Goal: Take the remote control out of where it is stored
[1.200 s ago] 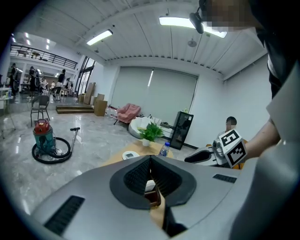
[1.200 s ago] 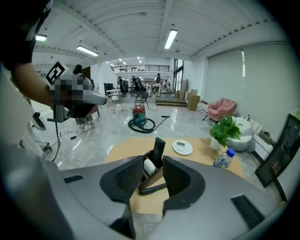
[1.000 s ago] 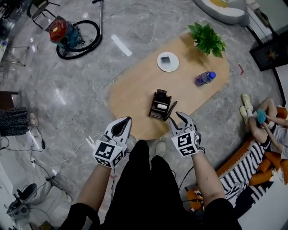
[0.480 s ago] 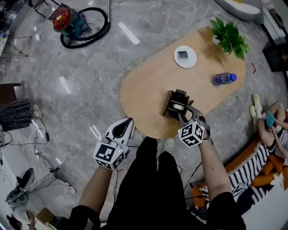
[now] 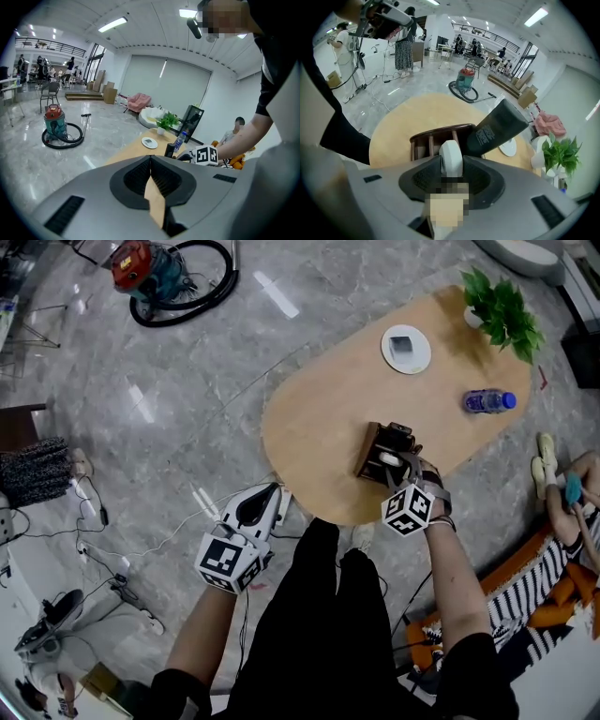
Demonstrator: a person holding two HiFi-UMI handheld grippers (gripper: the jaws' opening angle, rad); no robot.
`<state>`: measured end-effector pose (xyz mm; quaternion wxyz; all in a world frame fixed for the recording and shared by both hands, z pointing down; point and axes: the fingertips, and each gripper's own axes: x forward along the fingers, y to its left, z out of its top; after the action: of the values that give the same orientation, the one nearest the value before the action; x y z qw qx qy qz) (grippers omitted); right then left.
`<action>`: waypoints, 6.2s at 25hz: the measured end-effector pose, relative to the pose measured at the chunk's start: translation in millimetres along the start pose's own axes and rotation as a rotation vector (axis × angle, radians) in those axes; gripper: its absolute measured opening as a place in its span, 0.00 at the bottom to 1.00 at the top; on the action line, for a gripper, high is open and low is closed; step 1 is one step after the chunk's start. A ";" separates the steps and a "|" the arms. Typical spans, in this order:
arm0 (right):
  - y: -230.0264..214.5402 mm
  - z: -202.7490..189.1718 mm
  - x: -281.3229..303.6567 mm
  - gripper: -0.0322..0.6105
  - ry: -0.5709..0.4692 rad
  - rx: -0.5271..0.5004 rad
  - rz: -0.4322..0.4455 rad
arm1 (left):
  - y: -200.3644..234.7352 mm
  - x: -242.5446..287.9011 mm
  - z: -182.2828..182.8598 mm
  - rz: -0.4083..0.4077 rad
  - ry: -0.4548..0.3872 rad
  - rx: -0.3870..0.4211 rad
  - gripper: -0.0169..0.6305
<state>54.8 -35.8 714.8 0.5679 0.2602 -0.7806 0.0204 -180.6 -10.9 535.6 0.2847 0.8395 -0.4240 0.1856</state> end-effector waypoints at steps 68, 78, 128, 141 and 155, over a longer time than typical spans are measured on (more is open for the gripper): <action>-162.4 -147.3 -27.4 0.22 0.114 -0.030 -0.182 | -98.0 142.7 57.0 -0.001 -0.008 -0.024 0.04; -167.2 -151.3 1.5 0.22 0.151 -0.124 -0.141 | -90.2 157.0 52.4 0.025 0.008 -0.054 0.04; -132.2 -70.9 114.5 0.25 0.044 -0.340 0.012 | -24.3 121.0 -7.0 0.188 0.041 -0.202 0.04; -124.6 -74.5 93.8 0.26 0.070 -0.274 -0.013 | -24.2 105.4 -8.6 0.157 0.018 -0.166 0.04; -170.3 -11.8 -41.7 0.16 -0.083 0.119 -0.189 | -42.1 76.7 62.6 0.081 -0.073 -0.032 0.04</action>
<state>147.5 -163.0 636.7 0.5180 0.3665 -0.7729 0.0020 -98.0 -77.1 516.4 0.2744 0.8232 -0.4707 0.1594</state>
